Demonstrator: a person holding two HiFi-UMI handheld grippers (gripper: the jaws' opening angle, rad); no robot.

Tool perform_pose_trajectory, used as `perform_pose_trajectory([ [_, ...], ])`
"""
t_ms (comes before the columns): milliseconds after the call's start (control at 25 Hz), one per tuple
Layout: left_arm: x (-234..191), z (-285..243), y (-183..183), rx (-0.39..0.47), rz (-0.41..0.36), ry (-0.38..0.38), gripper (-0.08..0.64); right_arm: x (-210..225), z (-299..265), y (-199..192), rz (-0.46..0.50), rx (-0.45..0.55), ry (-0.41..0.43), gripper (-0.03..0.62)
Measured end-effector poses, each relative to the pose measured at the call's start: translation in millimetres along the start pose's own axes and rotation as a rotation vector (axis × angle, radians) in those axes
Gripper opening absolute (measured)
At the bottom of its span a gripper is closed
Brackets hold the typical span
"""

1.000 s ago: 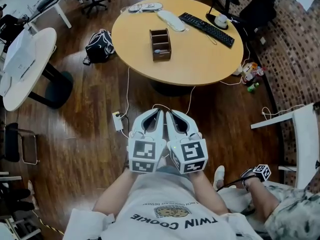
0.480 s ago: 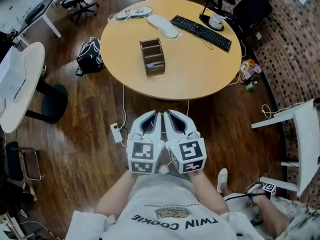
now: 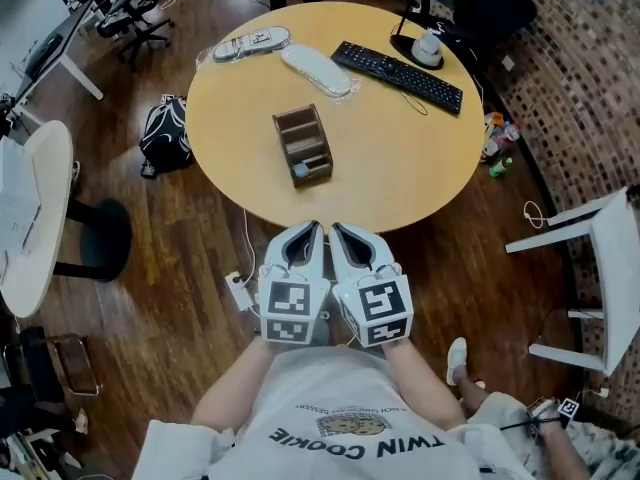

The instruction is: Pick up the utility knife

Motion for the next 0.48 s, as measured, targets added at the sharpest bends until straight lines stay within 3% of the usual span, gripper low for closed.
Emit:
perform_pose_trajectory([
  [480, -74.9, -72.8, -5.8, -0.059, -0.247, -0.083, 0.016, 7.6, -64.8, 11.2, -0.007, -0.031, -0.087, 0.001],
])
Point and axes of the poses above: the fingertips, and each gripper's own axes: z backward along the fingers, x to its right, y out of its top, the point moved 5 cm from there along z, backward along the fingers
